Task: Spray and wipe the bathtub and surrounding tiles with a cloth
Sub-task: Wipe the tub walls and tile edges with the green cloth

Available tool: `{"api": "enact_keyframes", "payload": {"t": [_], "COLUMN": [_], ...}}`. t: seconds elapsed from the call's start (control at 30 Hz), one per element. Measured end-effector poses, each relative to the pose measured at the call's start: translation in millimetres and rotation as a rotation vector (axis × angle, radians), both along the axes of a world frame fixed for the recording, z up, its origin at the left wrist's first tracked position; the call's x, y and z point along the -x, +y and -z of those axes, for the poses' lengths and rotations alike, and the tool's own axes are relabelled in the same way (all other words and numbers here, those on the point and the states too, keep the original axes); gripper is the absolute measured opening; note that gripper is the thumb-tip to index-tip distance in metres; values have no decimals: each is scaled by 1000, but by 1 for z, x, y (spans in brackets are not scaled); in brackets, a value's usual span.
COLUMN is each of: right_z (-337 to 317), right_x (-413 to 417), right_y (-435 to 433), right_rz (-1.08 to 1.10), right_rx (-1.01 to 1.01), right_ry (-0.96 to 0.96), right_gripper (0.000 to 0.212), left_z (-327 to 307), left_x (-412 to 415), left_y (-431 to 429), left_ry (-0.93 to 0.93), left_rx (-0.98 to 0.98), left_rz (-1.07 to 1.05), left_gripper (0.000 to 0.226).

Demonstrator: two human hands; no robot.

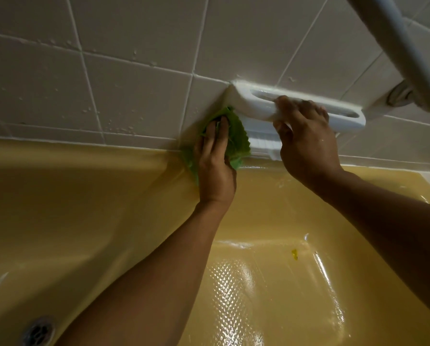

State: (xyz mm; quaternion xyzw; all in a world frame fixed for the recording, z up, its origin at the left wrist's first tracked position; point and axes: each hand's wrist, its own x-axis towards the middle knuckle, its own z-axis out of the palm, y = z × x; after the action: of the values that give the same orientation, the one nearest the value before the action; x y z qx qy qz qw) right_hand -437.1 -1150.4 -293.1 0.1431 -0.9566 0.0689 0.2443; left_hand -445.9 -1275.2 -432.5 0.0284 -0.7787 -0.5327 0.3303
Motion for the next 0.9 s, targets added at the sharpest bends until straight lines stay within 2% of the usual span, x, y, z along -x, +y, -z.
{"api": "enact_keyframes", "payload": {"t": [0.13,0.2,0.27,0.4,0.5,0.67,0.8,0.9], "right_z": [0,2,3,7,9,11,10,9], "right_x": [0,1,1,4,5,6,6,6], "right_y": [1,0,0,2,3,3,3,5], "right_rz": [3,-4,-4,2,-2,5,10,19], "right_rx": [-7,-16,-29,-30,-24,-18,-16,-29], "right_ry": [-5,12,25,35,48,51,27,5], "right_gripper": [34,32,31,34,35,36,38,40], "left_z": [-9,-10,-2,15,6,-17,-6,4], "left_x": [-3,0,-2,-10,-10,-12,-12,-19], "left_y": [-6,-7,-6,-7,-6,-7,-18,-38], "left_ry": [99,117,74,-125,-118,-31,-84,-145], "left_rx": [-12,-12,-5,-226,-317,-236,-155,12], "left_rz": [25,36,42,44,-25,8,30,76], "left_gripper": [63,61,65,56,54,53,54,57]}}
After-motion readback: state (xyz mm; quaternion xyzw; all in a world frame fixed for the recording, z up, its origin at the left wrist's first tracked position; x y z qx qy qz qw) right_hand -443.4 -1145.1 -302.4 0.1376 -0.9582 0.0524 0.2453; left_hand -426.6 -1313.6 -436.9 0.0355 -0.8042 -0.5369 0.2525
